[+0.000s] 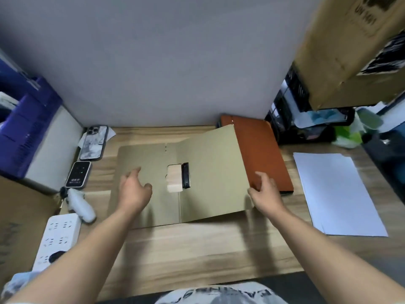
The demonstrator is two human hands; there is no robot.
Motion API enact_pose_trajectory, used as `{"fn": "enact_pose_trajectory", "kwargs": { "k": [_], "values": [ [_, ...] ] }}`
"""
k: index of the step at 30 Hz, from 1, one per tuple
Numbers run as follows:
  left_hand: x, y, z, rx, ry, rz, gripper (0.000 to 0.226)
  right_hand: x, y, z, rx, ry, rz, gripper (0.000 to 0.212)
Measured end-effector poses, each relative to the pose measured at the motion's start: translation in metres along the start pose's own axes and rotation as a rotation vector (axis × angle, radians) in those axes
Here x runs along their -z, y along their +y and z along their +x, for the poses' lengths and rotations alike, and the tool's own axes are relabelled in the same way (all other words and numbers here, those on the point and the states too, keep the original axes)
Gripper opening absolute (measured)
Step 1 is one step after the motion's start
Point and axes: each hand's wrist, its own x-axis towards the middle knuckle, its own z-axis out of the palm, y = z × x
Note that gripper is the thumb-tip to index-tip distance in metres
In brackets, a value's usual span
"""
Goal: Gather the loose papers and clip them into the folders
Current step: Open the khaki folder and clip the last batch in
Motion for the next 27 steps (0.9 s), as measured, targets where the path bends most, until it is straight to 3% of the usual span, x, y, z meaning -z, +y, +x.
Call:
{"fn": "enact_pose_trajectory", "kwargs": {
  "k": [5, 10, 13, 20, 24, 27],
  "values": [
    [-0.093, 0.109, -0.037, -0.313, -0.179, -0.214, 0.036, 0.054, 0.061, 0.017, -0.084, 0.022, 0.144, 0.038],
    [-0.211, 0.205, -0.096, -0.497, -0.441, -0.243, 0.038, 0.144, 0.143, 0.052, -0.231, 0.114, 0.118, 0.042],
    [-0.280, 0.236, -0.127, -0.468, -0.593, -0.163, 0.039, 0.196, 0.200, 0.081, -0.323, 0.151, 0.103, 0.052],
    [-0.376, 0.262, -0.162, -0.348, -0.758, -0.026, 0.069, 0.255, 0.291, 0.137, -0.417, 0.076, 0.185, 0.067],
    [-0.392, 0.273, -0.171, -0.278, -0.728, 0.051, 0.065, 0.261, 0.292, 0.151, -0.404, 0.030, 0.165, 0.030],
    [-0.396, 0.276, -0.176, -0.267, -0.660, 0.067, 0.033, 0.262, 0.293, 0.158, -0.406, -0.049, 0.201, 0.019]
  ]
}}
